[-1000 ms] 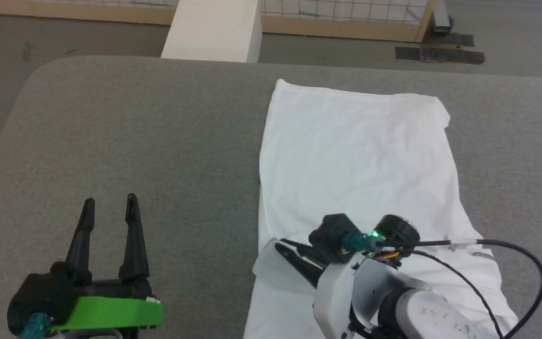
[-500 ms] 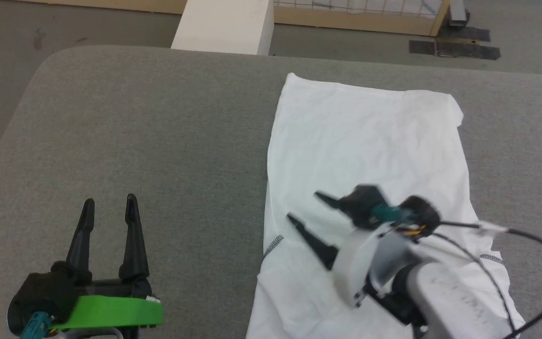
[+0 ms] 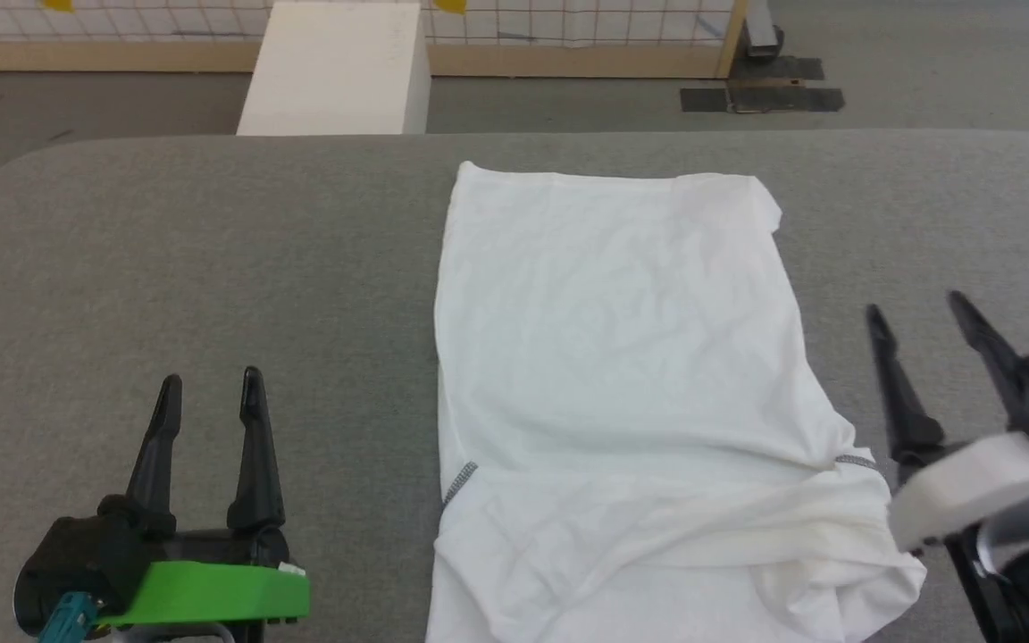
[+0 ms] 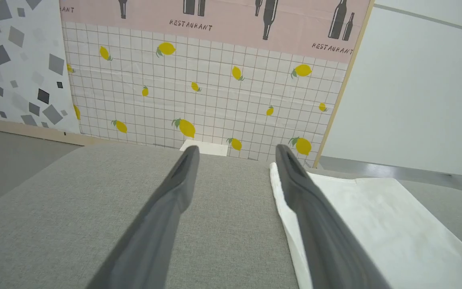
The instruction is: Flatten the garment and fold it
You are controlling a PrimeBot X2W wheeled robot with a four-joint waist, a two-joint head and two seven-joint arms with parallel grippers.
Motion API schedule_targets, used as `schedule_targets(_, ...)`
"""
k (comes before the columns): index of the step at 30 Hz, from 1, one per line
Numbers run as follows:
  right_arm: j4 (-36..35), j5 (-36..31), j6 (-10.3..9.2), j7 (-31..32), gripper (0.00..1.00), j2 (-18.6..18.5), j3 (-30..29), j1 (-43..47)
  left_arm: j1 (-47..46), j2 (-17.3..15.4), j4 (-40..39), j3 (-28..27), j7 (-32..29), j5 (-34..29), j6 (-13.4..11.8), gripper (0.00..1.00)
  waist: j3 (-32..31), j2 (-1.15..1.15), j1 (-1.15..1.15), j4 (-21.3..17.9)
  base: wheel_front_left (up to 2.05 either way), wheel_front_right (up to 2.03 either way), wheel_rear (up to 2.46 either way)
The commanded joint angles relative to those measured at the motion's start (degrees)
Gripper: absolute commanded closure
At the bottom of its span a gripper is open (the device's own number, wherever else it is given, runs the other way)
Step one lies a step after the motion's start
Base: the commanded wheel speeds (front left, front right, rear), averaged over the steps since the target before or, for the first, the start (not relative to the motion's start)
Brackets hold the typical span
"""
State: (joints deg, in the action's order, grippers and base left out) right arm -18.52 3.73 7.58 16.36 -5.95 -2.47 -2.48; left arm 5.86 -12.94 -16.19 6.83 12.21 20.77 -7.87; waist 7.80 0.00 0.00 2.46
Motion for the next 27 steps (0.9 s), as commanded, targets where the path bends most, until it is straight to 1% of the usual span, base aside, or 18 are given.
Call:
schedule_targets(1, -2.50, -1.54, -0.09, -1.32, 0.00, 1.74, -2.88, 3.10, 0.57, -0.04, 0.17, 0.33, 0.52, 0.75, -0.02, 0.00, 0.05, 0.00, 0.00, -1.85, 0.00, 0.00, 0.00)
schedule_targets(4, -3.37, -1.99, -0.09, -2.90, 0.00, 2.73, -5.37, 5.94, 1.10, 0.14, 0.80, 0.88, 0.55, 0.95, 0.17, 0.00, 0.54, 0.00, 0.00, -2.62, 0.00, 0.00, 0.00)
schedule_targets(7, -3.59, -1.78, -0.09, -4.14, 0.00, 2.99, -6.21, 7.44, 0.43, -0.06, 1.02, 0.96, 0.32, 1.19, 0.43, 0.00, 1.50, 0.00, 0.00, -3.11, 0.00, 0.00, 0.00)
schedule_targets(9, -3.87, -0.42, -0.09, -4.78, 0.00, 3.03, -6.60, 7.65, -1.47, -1.08, 0.76, 0.83, -0.64, 1.28, 1.13, 0.00, 2.68, 0.00, 0.00, -3.33, 0.00, 0.00, 0.00)
schedule_targets(11, -4.15, 0.37, -0.09, -5.47, 0.00, 3.04, -7.01, 7.32, -4.82, -3.13, 0.32, 0.91, -2.67, 0.12, 1.83, 0.00, 4.18, 0.00, 0.00, -3.33, 0.00, 0.00, 0.00)
schedule_targets(14, -4.61, 0.74, -0.09, -6.09, 0.00, 3.05, -6.43, 5.83, -12.76, -6.08, -0.21, 1.05, -7.85, -0.56, 3.28, 0.00, 7.31, 0.00, 0.00, -3.47, 0.00, 0.00, 0.00)
schedule_targets(15, -4.79, 0.71, -0.09, -6.12, 0.00, 3.06, -5.91, 5.24, -15.60, -7.55, 0.05, 1.21, -9.92, -1.06, 4.08, 0.00, 8.51, 0.00, 0.00, -3.65, 0.00, 0.00, 0.00)
schedule_targets(16, -4.87, 0.61, -0.09, -6.23, 0.00, 3.06, -5.37, 4.43, -19.37, -9.12, 0.61, 1.56, -12.51, -1.49, 5.14, 0.00, 9.67, 0.00, 0.00, -3.79, 0.00, 0.00, 0.00)
schedule_targets(19, -5.40, 0.45, -0.09, -6.44, 0.00, 3.06, -4.36, 2.44, -30.03, -11.90, 2.30, 2.38, -19.28, -1.14, 7.93, 0.00, 13.43, 0.00, 0.00, -4.28, 0.00, 0.00, 0.00)
schedule_targets(21, -5.98, 0.28, -0.09, -6.54, 0.00, 3.06, -3.68, 0.96, -38.75, -14.16, 4.82, 2.89, -23.64, -1.13, 10.35, 0.00, 16.49, 0.00, 0.00, -4.88, 0.00, 0.00, 0.00)
schedule_targets(22, -6.21, 0.19, -0.09, -6.61, 0.00, 3.06, -3.48, 0.37, -42.02, -14.35, 6.08, 3.13, -25.11, -0.62, 11.00, 0.00, 17.61, 0.00, 0.00, -5.11, 0.00, 0.00, 0.00)
schedule_targets(25, -6.85, 0.11, -0.09, -6.85, 0.00, 3.06, -3.08, -1.34, -51.89, -13.49, 11.37, 3.74, -29.94, 2.58, 12.36, 0.00, 21.44, 0.00, 0.00, -6.02, 0.00, 0.00, 0.00)
schedule_targets(27, -7.00, 0.30, -0.09, -7.17, 0.00, 3.06, -2.85, -2.22, -56.91, -14.05, 15.00, 5.32, -32.72, 3.21, 13.44, 0.00, 23.60, 0.00, 0.00, -6.72, 0.00, 0.00, 0.00)
